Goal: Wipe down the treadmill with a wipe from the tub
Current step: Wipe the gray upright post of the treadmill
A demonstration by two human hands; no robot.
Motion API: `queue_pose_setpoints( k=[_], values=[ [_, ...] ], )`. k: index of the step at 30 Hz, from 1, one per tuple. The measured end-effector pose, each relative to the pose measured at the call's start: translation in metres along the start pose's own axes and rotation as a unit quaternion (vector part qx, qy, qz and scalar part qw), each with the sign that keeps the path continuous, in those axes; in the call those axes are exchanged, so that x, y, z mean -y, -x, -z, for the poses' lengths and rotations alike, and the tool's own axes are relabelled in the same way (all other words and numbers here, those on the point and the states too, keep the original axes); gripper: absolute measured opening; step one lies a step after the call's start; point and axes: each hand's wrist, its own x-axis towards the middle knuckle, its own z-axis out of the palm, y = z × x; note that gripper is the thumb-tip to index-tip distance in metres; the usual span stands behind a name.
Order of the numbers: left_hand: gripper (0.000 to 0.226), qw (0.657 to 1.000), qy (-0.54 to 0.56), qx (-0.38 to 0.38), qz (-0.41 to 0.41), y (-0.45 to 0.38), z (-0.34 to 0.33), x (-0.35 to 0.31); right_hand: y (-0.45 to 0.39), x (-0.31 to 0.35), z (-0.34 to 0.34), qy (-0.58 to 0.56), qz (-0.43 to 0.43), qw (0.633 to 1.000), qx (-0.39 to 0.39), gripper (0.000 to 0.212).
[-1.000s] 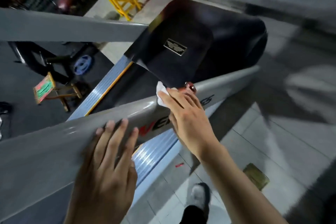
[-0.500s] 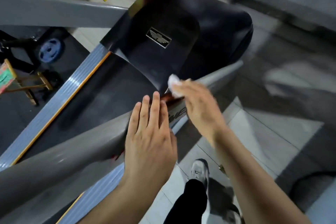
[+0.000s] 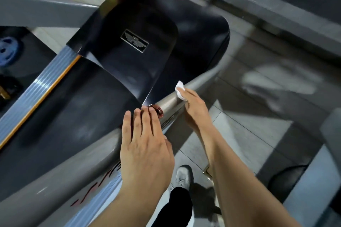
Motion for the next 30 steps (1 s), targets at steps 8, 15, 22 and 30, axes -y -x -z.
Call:
queue_pose_setpoints(
  k=[8,15,22,30],
  values=[
    [0.068,0.999,0.043,0.013,0.025,-0.023,-0.006,-0.011,0.037,0.008,-0.025,0.038,0.24,0.97,-0.017,0.034],
    [0.057,0.996,0.08,0.018,0.041,-0.04,0.001,-0.023,0.005,-0.009,0.052,0.203,-0.008,0.979,0.015,0.026],
    [0.054,0.991,0.132,-0.025,-0.008,-0.089,0.045,-0.041,-0.009,0.028,0.13,0.238,0.057,0.969,-0.029,0.036],
    [0.054,0.991,0.129,-0.033,0.024,-0.14,0.132,-0.079,-0.065,0.108,0.229,0.19,0.177,0.965,-0.04,0.041]
  ],
)
